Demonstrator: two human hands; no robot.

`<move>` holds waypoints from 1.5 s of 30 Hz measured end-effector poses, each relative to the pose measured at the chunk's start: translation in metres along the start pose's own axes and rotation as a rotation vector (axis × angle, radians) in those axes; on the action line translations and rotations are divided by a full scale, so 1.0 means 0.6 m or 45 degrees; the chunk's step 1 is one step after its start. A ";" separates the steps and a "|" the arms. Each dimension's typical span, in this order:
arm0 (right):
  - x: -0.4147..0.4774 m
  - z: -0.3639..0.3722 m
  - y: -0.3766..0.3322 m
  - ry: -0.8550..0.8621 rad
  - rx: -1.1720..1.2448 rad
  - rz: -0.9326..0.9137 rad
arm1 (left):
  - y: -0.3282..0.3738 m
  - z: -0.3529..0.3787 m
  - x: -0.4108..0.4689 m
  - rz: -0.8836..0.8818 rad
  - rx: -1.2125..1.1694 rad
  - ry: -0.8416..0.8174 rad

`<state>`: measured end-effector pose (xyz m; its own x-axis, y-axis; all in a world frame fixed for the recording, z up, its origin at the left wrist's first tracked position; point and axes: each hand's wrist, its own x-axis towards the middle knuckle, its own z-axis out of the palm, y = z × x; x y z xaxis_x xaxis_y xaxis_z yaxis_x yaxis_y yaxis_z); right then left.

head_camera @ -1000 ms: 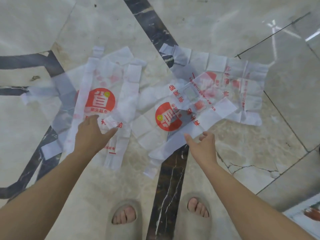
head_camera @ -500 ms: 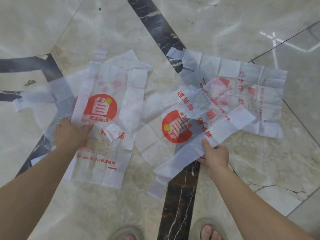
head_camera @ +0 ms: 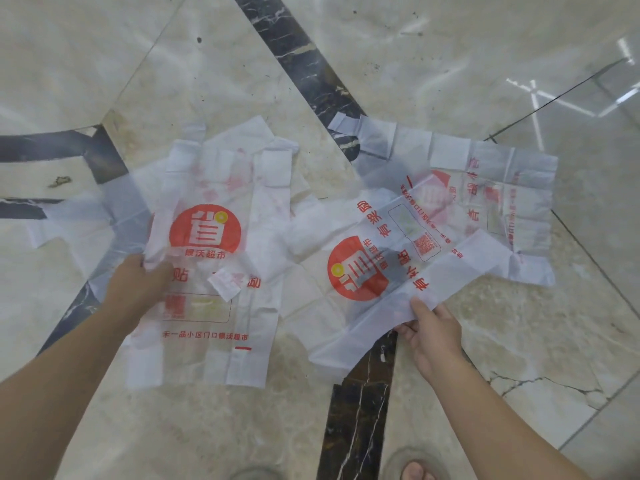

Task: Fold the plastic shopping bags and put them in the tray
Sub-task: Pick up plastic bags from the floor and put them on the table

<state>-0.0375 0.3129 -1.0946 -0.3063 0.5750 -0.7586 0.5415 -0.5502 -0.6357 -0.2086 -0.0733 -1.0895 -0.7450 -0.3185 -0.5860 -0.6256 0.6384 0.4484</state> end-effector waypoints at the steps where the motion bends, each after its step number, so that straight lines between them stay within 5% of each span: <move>1: -0.005 -0.004 -0.001 -0.012 0.040 0.017 | -0.005 -0.003 0.003 -0.001 -0.009 -0.014; 13: -0.102 -0.029 -0.061 -0.078 0.236 0.048 | 0.056 -0.051 -0.105 0.030 -0.318 -0.007; 25: -0.284 -0.063 -0.213 -0.098 0.303 -0.014 | 0.208 -0.142 -0.305 0.136 -0.443 -0.301; 45: -0.790 -0.203 -0.615 0.079 0.573 -0.245 | 0.564 -0.526 -0.725 0.319 -0.662 -0.455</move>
<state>0.0036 0.3171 -0.4832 -0.3132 0.7191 -0.6203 0.0835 -0.6298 -0.7722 -0.1693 0.0602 -0.4702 -0.8155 0.1035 -0.5694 -0.5407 0.2143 0.8134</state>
